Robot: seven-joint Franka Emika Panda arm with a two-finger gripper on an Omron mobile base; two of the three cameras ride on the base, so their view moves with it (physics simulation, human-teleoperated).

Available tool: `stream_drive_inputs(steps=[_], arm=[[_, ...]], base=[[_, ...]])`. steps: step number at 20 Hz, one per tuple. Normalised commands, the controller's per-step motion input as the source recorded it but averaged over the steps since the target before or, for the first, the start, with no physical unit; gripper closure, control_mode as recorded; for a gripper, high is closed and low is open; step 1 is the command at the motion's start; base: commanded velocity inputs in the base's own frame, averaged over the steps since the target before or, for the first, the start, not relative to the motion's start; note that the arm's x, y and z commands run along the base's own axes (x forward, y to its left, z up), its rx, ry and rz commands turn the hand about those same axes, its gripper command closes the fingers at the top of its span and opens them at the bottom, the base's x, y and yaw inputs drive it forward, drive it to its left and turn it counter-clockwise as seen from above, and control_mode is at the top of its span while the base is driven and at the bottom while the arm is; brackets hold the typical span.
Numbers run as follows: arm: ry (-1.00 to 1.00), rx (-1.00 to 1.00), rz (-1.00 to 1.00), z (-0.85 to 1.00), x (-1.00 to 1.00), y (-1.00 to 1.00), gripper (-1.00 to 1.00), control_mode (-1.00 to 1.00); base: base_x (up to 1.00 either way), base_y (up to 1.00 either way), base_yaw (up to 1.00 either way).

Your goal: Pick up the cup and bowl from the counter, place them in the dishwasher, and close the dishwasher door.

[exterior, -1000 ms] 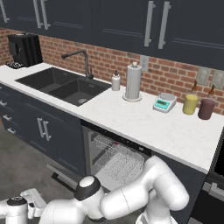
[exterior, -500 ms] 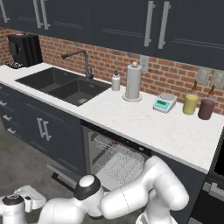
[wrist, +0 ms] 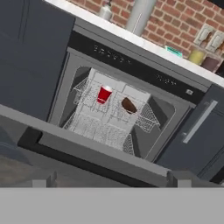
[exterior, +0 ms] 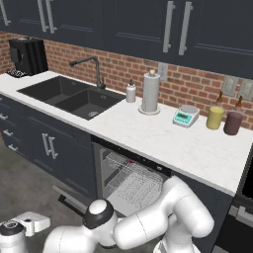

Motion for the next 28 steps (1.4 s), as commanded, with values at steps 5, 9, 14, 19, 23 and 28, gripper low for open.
stream_drive_inputs(steps=[5,9,14,19,23,28], arm=[[-0.14,-0.16,-0.01,-0.99,-0.33,0.01,-1.00,-1.00],[-0.18,0.02,0.00,-1.00,-0.31,-0.06,-1.00,-1.00],[-0.07,0.21,0.00,-1.00,-0.10,-0.29,-1.00,-1.00],[0.00,0.32,0.00,-1.00,0.00,-0.43,-1.00,-1.00],[0.00,0.31,0.00,-1.00,0.00,-0.55,-1.00,-1.00],[0.00,0.25,0.00,-1.00,0.03,-0.54,-1.00,-1.00]], base=[[0.00,0.00,0.00],[0.00,0.00,0.00],[0.00,0.00,0.00],[0.00,0.00,0.00],[0.00,0.00,0.00],[0.00,0.00,0.00]])
